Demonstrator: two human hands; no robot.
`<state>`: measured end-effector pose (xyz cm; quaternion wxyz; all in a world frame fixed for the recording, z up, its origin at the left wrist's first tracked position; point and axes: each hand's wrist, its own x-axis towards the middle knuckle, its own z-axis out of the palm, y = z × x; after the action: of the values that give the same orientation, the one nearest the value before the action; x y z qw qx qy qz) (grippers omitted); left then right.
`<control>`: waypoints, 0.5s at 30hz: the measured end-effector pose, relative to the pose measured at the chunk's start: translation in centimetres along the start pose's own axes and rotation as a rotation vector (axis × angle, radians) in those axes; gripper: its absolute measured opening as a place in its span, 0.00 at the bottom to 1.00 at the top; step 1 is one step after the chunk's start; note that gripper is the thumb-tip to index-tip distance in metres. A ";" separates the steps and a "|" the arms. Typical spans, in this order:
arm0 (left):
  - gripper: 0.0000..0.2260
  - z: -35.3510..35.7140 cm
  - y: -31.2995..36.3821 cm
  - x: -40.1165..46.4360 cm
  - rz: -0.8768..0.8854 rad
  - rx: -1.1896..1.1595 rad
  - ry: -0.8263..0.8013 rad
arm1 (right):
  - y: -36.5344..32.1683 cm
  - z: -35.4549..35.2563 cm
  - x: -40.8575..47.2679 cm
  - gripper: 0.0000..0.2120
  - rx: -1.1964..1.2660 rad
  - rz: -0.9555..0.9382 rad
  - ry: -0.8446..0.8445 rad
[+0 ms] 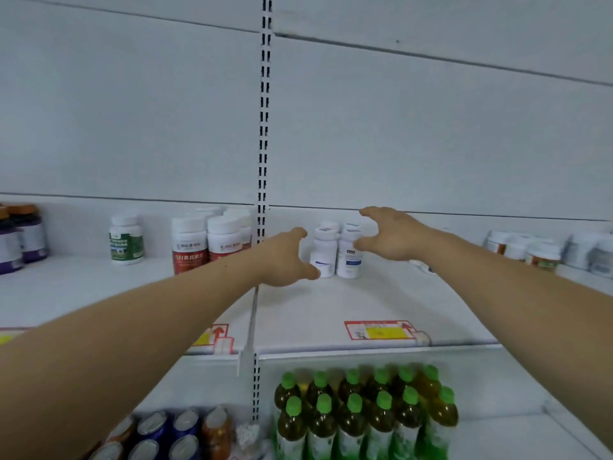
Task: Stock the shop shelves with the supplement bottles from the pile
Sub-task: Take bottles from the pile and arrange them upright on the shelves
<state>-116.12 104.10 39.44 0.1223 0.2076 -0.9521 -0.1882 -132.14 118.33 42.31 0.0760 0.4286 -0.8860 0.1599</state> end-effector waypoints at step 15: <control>0.27 5.8 2.8 6.0 -0.238 -0.344 0.184 | 5.2 4.0 3.9 0.31 0.283 -0.277 -0.070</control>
<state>-124.14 105.57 36.28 0.2194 0.3108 -0.8596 -0.3413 -138.62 117.12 38.45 0.0052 0.5582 -0.7893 0.2557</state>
